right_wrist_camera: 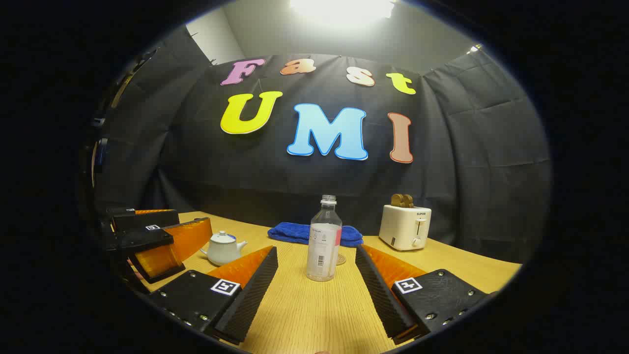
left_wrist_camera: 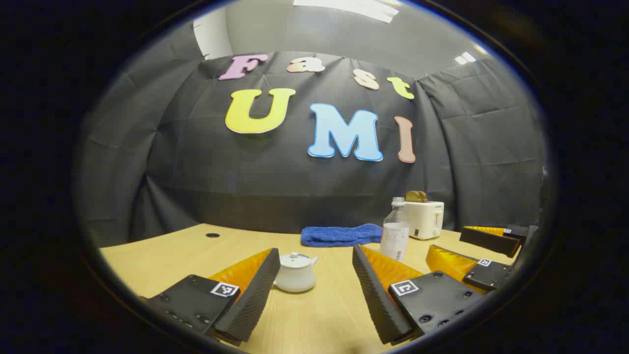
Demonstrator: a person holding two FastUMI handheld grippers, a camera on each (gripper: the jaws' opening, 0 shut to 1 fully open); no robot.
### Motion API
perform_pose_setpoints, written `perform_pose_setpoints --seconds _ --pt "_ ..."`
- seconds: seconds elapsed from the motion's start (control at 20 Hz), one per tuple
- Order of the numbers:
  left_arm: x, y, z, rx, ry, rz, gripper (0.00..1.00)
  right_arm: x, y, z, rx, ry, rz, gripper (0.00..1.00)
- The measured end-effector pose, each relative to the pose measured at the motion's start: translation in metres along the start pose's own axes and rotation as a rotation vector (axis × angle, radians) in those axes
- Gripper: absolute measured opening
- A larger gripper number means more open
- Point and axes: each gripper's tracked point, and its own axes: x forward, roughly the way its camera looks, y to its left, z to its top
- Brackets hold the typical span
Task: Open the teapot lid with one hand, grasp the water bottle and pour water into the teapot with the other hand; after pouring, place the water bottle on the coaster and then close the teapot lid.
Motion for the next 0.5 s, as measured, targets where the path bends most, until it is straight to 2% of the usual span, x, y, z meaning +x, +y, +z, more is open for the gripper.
perform_pose_setpoints --seconds 0.5 --pt "-0.0001 0.0009 0.0000 0.005 0.000 0.008 0.96 -0.0005 -0.0018 0.0001 0.008 0.001 -0.005 0.99"
